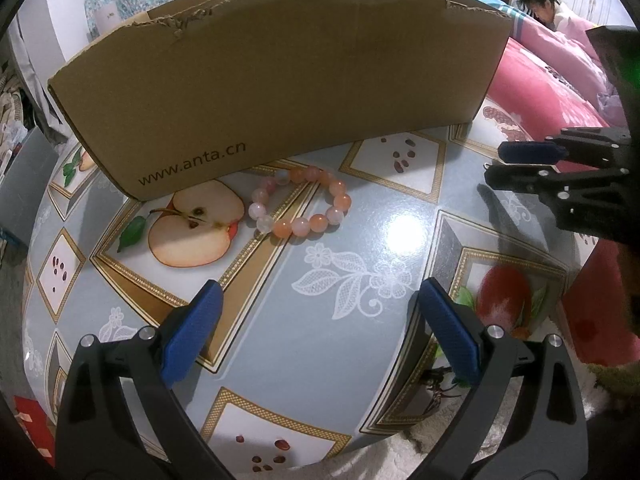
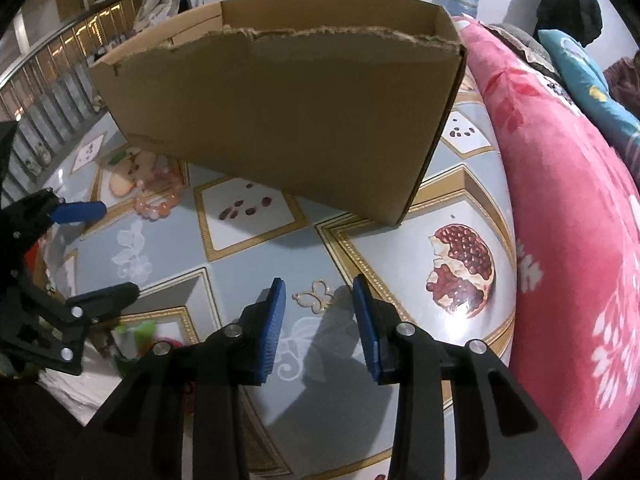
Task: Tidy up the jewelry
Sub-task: 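Move the left gripper above the pink bead bracelet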
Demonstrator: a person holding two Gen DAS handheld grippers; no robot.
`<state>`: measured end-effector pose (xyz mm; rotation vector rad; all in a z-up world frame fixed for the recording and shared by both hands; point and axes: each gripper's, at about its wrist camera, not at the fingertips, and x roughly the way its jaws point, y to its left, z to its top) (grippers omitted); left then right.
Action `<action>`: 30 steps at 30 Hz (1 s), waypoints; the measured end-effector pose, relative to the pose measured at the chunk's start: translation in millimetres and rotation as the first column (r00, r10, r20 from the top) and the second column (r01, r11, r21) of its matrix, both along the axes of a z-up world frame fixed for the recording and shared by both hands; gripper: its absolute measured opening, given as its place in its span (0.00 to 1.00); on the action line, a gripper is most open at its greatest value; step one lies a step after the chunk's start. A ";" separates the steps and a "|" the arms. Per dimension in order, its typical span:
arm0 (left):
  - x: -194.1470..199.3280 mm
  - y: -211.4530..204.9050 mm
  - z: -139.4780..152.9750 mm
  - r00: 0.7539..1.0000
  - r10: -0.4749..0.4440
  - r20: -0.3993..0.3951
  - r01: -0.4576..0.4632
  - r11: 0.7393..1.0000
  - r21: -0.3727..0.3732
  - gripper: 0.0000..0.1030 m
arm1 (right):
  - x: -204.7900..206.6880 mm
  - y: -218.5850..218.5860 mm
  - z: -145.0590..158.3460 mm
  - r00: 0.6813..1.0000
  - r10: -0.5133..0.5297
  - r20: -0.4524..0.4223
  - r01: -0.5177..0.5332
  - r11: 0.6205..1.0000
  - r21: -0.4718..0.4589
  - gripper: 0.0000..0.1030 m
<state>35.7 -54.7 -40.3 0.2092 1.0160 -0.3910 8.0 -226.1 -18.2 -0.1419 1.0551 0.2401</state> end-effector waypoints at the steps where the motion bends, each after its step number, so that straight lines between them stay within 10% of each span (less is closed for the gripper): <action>1: 0.0 0.0 0.0 1.000 0.000 0.000 0.000 1.000 0.000 0.92 | -0.1 -0.5 -0.3 1.000 0.003 0.003 -0.003 1.000 0.006 0.29; 30: -4.6 4.7 0.6 0.999 -0.020 0.030 0.021 1.000 -0.013 0.92 | -10.7 -4.8 8.5 0.999 -0.047 0.014 0.045 0.991 0.127 0.19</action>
